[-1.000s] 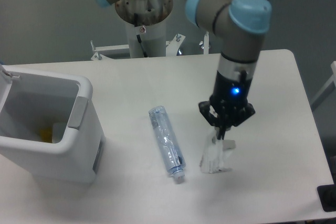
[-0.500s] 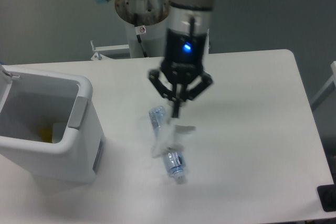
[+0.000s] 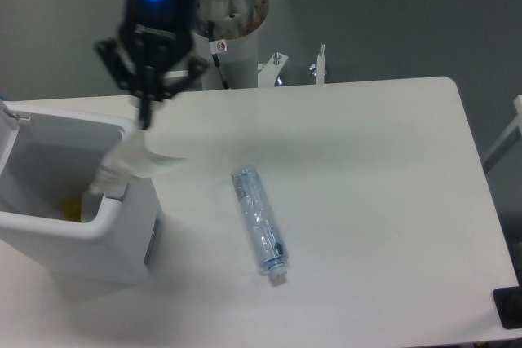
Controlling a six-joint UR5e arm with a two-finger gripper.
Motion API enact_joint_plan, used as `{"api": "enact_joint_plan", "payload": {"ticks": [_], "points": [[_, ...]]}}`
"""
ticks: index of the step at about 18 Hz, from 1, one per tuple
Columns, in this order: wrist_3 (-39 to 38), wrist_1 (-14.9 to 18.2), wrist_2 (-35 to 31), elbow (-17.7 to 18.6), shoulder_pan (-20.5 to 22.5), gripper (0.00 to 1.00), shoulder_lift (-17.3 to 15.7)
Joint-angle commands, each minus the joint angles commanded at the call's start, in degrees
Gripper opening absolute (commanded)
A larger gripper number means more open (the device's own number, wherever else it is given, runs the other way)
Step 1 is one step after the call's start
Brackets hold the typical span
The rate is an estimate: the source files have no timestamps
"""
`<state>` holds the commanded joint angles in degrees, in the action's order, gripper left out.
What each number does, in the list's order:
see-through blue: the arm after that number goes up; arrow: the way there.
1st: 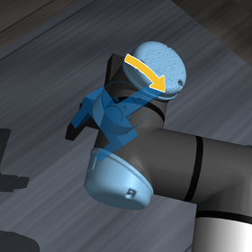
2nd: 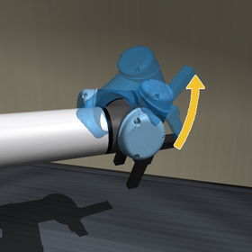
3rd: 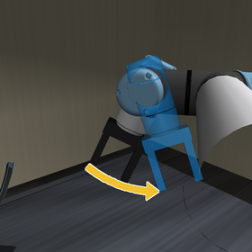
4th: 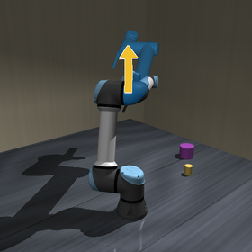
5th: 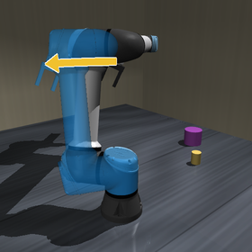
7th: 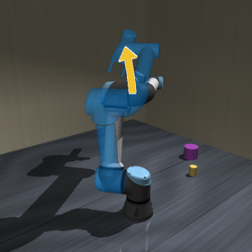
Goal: Place the trash in the trash can
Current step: 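Carry the wrapper over the white trash bin, then open the gripper to drop the wrapper into the bin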
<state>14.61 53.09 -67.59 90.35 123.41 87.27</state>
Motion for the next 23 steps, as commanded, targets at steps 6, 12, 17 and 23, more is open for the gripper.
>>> {"api": "enact_joint_plan", "payload": {"ticks": [6, 12, 17, 23], "points": [[-1.07, -0.18, 0.0, 0.27, -5.01, 0.03, 1.05], [-0.63, -0.44, 0.0, 0.27, -7.13, 0.39, 1.41], [-0.72, -0.44, -0.09, 0.27, -7.39, 0.51, 1.23], [-0.63, -0.79, -0.44, 0.09, -7.3, 0.51, 2.19]]}}
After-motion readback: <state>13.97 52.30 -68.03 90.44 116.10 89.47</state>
